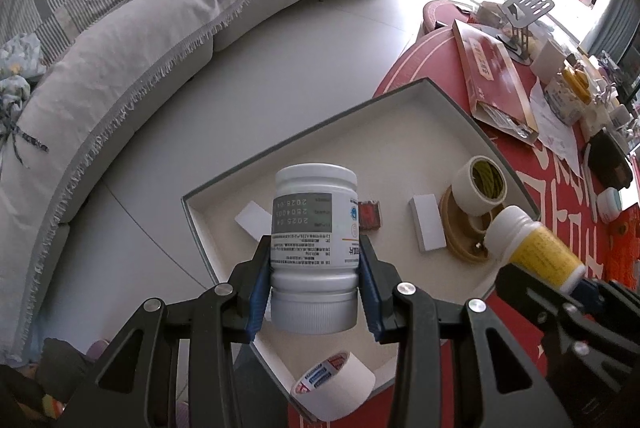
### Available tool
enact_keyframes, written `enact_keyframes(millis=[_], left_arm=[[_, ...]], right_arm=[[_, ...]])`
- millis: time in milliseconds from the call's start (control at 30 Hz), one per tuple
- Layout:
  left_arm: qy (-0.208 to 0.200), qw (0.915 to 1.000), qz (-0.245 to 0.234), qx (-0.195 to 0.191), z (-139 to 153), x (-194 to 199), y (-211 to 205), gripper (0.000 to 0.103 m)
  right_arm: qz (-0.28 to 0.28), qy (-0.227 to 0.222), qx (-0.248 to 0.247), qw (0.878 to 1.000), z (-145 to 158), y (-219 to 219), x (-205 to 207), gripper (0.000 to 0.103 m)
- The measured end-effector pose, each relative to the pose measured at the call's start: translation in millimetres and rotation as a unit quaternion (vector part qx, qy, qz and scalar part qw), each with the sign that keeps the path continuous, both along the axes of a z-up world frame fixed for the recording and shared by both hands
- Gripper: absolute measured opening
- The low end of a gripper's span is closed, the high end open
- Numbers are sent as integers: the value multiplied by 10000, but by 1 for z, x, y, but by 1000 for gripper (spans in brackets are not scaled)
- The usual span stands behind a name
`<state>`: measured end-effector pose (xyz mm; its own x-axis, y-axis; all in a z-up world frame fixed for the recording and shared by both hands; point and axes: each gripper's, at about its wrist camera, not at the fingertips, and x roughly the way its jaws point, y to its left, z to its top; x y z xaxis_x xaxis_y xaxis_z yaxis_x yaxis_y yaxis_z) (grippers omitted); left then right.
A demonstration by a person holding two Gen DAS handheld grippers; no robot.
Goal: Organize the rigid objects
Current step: 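Carry both pill bottles over the grey tray with both tools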
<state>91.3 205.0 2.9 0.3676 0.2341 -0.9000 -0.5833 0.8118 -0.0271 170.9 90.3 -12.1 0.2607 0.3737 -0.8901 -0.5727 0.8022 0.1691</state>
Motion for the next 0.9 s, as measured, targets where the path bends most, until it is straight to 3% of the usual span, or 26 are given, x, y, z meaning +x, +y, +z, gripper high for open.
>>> enact_keyframes(millis=[900], left_arm=[[150, 9999, -2, 7, -23, 24, 19, 43]], right_arm=[[-42, -80, -157, 9998, -21, 28, 22, 37]])
